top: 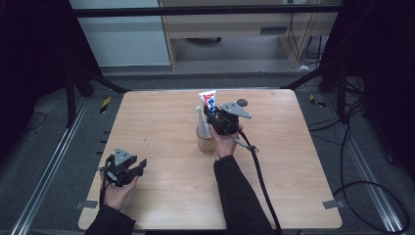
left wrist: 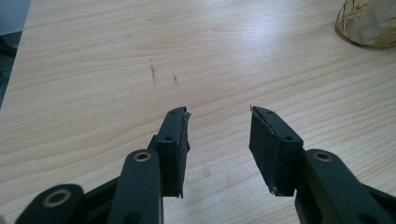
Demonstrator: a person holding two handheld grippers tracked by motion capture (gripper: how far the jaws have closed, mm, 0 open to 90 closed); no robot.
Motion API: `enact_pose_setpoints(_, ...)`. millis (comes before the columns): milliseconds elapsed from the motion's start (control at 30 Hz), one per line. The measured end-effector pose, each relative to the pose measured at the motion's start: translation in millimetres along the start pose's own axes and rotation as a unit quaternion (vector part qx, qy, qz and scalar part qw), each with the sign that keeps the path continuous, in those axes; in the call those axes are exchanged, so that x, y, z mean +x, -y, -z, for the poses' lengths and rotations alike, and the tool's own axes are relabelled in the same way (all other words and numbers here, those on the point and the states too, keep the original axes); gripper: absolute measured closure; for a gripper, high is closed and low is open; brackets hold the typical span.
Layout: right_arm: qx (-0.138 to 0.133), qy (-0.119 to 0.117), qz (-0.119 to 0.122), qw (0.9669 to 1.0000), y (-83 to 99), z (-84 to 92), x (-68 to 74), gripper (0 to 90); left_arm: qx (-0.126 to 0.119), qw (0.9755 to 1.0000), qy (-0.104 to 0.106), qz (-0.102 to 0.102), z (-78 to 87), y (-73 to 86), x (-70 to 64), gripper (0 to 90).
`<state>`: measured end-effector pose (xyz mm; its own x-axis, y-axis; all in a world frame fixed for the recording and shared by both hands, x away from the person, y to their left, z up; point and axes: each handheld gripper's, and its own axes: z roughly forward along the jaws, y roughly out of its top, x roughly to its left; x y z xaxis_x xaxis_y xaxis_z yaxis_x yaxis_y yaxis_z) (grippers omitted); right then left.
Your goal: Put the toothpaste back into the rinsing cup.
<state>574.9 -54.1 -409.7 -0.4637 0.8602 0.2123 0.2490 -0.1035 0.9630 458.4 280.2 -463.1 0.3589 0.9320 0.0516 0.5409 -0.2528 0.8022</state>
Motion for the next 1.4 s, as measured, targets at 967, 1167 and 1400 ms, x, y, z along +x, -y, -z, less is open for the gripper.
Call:
enact_pose_setpoints(967, 0.136, -0.01, 0.053, 0.9893, 21.0, 13.8, -11.5, 50.5, 0.005, 1.0, -0.001, -0.004, -1.9, 0.5, -1.5, 56.4)
enact_pose_setpoints(1167, 0.139, 0.003, 0.066, 0.988, 21.5, 21.5, -12.6, 44.0, 0.007, 1.0, 0.0, -0.005, -2.6, 0.7, -2.0, 56.3)
enact_pose_setpoints(1400, 0.132, -0.001, 0.052, 0.9899, 5.0, 48.0, -20.6, 27.3, 0.011, 0.9999, 0.002, -0.004, -3.4, 1.2, -2.5, 56.1)
